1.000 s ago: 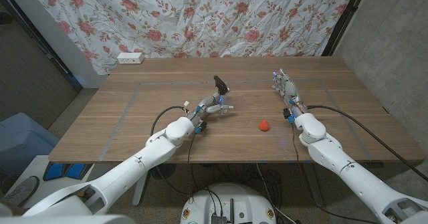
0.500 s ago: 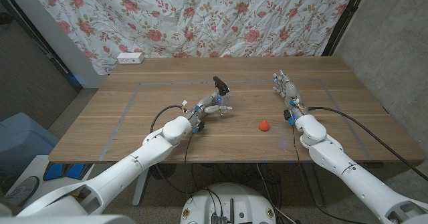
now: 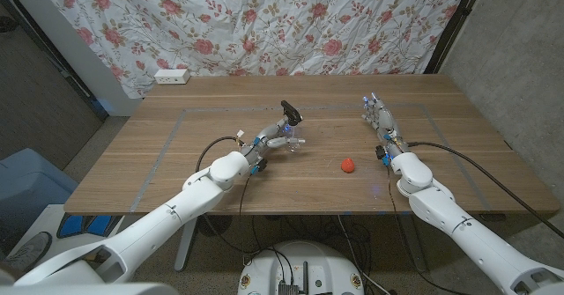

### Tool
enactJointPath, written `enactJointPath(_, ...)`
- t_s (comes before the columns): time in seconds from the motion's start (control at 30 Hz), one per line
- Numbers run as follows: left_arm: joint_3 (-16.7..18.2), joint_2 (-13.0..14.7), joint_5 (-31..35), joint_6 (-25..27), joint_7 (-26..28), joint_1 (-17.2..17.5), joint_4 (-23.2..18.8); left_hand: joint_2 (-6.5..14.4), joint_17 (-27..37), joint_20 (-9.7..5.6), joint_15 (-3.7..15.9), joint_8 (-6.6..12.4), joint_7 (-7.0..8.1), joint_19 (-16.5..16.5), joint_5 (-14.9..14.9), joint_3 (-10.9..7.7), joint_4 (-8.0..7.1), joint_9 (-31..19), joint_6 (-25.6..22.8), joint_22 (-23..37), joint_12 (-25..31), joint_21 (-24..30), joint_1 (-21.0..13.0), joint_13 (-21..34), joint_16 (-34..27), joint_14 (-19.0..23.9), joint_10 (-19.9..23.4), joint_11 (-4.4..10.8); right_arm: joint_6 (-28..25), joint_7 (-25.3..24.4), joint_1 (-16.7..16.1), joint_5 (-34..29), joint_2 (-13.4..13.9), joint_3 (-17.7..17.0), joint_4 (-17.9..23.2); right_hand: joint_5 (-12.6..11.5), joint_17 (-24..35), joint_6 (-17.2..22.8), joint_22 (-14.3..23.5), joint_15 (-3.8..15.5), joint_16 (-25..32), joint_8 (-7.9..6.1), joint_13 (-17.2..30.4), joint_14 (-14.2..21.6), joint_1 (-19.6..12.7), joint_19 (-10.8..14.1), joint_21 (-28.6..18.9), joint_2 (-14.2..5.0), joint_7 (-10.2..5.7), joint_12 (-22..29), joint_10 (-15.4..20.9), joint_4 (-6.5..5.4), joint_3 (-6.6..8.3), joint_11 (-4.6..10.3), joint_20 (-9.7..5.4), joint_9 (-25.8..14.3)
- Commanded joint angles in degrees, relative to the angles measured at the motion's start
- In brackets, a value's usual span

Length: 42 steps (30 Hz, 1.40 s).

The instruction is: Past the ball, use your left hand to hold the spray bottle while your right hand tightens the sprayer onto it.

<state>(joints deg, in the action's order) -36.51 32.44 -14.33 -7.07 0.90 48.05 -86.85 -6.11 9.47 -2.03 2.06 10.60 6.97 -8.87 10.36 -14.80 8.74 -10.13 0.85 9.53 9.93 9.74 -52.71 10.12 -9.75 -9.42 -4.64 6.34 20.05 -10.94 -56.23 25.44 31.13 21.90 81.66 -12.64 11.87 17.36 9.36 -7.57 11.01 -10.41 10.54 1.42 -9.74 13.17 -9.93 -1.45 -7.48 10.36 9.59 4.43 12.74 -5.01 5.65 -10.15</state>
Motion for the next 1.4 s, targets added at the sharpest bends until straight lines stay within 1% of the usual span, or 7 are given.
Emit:
enactJointPath(0.03, 2.04, 2.91, -1.63, 0.97, 0.54, 3.53, -6.12, 0.1, 0.32, -2.2, -0.23, 0.24, -0.03, -0.67, 0.24, 0.24, -0.25, 0.01, 0.72, 0.16, 0.07, 0.06, 0.61, 0.17, -0.02, -2.69, -0.6, -0.05, -0.02, -1.0, -0.82, -0.38, 0.42, -0.48, 1.11, 0.27, 0.12, -0.31, 0.07, -0.18, 0.17, 0.06, 0.12, -0.56, 0.02, -0.17, -0.24, 0.14, -0.11, 0.12, -0.06, 0.26, -0.15, -0.01, -0.12, 0.01)
enactJointPath(0.3, 3.87, 4.21, -3.19, -0.01, 1.07, 5.5, -7.94, 0.69, 0.32, -2.25, -0.69, 0.27, -0.28, -2.34, 0.23, 0.5, -0.88, 0.02, 1.37, 0.16, 0.13, -0.09, 1.89, 0.13, -0.09, -3.27, -1.46, -0.35, 0.61, -0.33, -0.88, -0.15, 0.43, -0.56, 1.2, 0.28, 0.11, -0.47, 0.07, -0.11, 0.2, 0.07, 0.12, -0.67, 0.09, -0.37, -0.24, 0.09, -0.29, 0.17, -0.17, 0.33, -0.13, 0.01, -0.13, 0.02)
enactJointPath(0.67, 5.85, 6.36, -4.1, -1.42, 0.61, 6.8, -9.04, 1.38, 0.32, -2.29, -1.34, 0.3, -1.65, -4.09, 0.17, 0.68, -1.28, 0.03, 2.29, 0.17, 0.2, 0.04, 3.02, 0.11, -0.15, -3.99, -2.49, -0.67, 0.87, -1.72, -2.17, -0.51, 0.62, -1.3, 3.03, 0.27, 0.09, -1.44, 0.07, 0.0, 0.16, 0.3, 0.1, -1.15, 0.13, -0.63, -0.27, -0.1, -0.58, 0.1, -0.8, 0.46, -0.03, 0.05, -0.26, 0.03)
enactJointPath(0.83, 6.8, 6.73, -5.27, -3.04, -0.42, 6.89, -8.16, 1.98, 0.33, -2.35, -1.54, 0.29, -2.34, -4.6, 0.11, 0.76, -1.69, 0.04, 2.62, 0.17, 0.22, 0.14, 3.9, 0.1, -0.18, -4.32, -2.96, -1.21, 1.23, -1.59, -2.66, 0.24, 0.52, -1.79, 3.51, 0.29, 0.15, -2.41, 0.07, 0.09, 0.27, 0.53, 0.09, -1.18, 0.41, -0.69, -0.31, -0.29, 0.1, 0.12, -1.0, 0.38, -0.03, 0.09, -0.25, 0.04)
enactJointPath(0.9, 7.12, 7.02, -5.52, -3.58, -0.88, 6.83, -7.95, 2.56, 0.33, -2.33, -1.81, 0.22, -3.12, -4.95, 0.01, 0.86, -2.14, 0.04, 2.93, 0.18, 0.3, 0.23, 4.86, 0.1, -0.22, -4.52, -3.17, -1.64, 1.11, -1.43, -2.81, 0.68, 0.56, -1.98, 3.83, 0.29, 0.19, -2.61, 0.07, 0.1, 0.31, 0.54, 0.09, -1.19, 0.56, -0.72, -0.32, -0.4, 0.36, 0.12, -1.08, 0.29, -0.04, 0.02, -0.25, 0.04)
enactJointPath(1.03, 7.67, 7.34, -6.21, -4.29, -1.73, 6.63, -7.17, 3.14, 0.34, -2.29, -2.1, 0.09, -3.84, -5.32, -0.11, 0.99, -2.65, 0.04, 3.31, 0.19, 0.36, 0.3, 5.96, 0.09, -0.22, -4.82, -3.41, -1.92, 0.76, -1.17, -2.89, 1.18, 0.72, -2.24, 4.23, 0.31, 0.34, -3.87, 0.08, 0.01, 0.45, 0.71, 0.07, -1.35, 1.29, -0.76, -0.38, -0.92, 1.48, 0.19, -1.2, -0.11, -0.08, -0.03, -0.19, 0.04)
enactJointPath(1.4, 9.25, 7.09, -8.65, -8.22, -3.88, 6.41, -3.61, 4.15, 0.33, -1.87, -2.46, 0.16, -4.58, -5.78, -0.25, 1.26, -3.53, 0.06, 3.23, 0.2, 0.51, 0.46, 8.08, 0.07, -0.35, -4.93, -3.69, -2.61, -0.97, -1.17, -2.95, 2.61, 0.89, -2.78, 5.47, 0.3, 0.54, -4.72, 0.08, 0.27, 0.67, 0.5, 0.04, -1.46, 2.55, -1.01, -0.4, -1.7, 2.82, 0.31, -1.28, -0.79, -0.19, -0.35, -0.38, 0.05)
